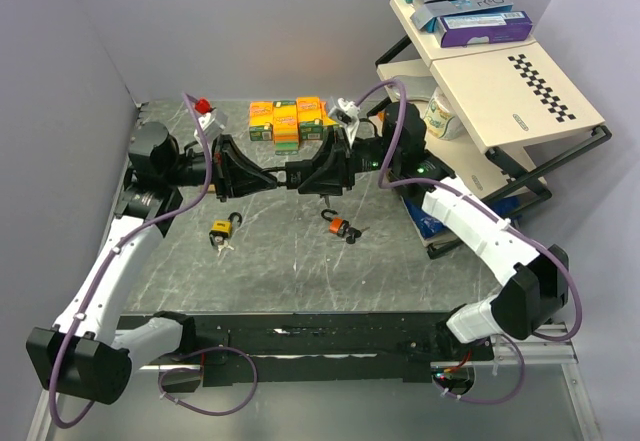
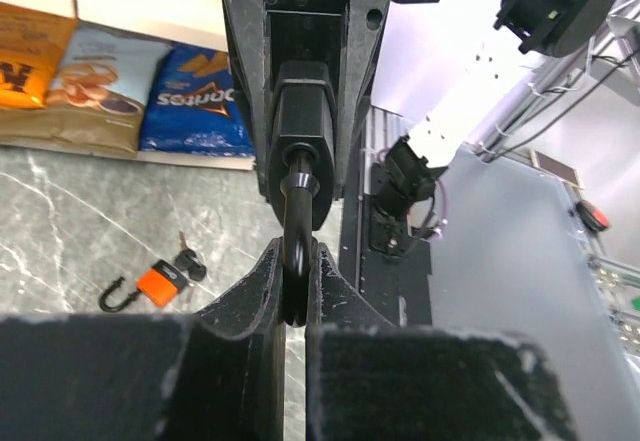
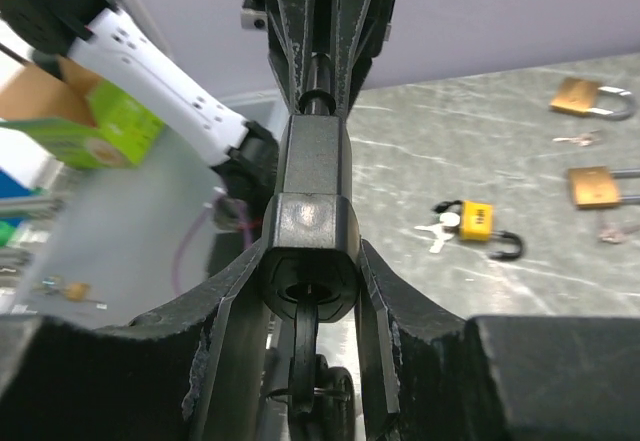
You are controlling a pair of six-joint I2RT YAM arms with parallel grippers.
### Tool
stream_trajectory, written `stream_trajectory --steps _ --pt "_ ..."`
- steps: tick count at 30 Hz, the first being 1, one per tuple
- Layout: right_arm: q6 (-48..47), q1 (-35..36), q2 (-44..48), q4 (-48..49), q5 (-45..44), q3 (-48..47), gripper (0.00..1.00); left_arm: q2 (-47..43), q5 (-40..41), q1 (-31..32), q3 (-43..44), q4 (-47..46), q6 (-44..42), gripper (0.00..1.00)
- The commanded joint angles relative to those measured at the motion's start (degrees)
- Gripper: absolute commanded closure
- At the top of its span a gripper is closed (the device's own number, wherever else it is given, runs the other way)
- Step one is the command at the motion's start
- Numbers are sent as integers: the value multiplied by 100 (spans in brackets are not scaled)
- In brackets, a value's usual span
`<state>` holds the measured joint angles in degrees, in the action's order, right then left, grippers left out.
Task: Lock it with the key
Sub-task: Lock the lock.
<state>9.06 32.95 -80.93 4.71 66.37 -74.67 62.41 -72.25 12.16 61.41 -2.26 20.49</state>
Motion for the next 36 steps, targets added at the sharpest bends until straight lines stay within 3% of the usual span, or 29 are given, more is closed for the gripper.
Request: stream_trajectory --steps 1,16,23,28,36 --pt "975 141 -160 1058 517 -258 100 -124 597 339 -58 -494 -213 99" --pt "834 572 -670 1111 254 -671 100 402 985 1200 -410 -2427 1237 99" --pt "641 862 -872 1067 263 -812 100 649 1055 1464 -454 -2883 1413 99" --pt "378 924 -881 751 298 -785 100 702 1046 1464 -516 -3043 1414 99" --pt "-1 1126 -1092 135 614 -917 100 843 870 1614 -147 -2033 491 99"
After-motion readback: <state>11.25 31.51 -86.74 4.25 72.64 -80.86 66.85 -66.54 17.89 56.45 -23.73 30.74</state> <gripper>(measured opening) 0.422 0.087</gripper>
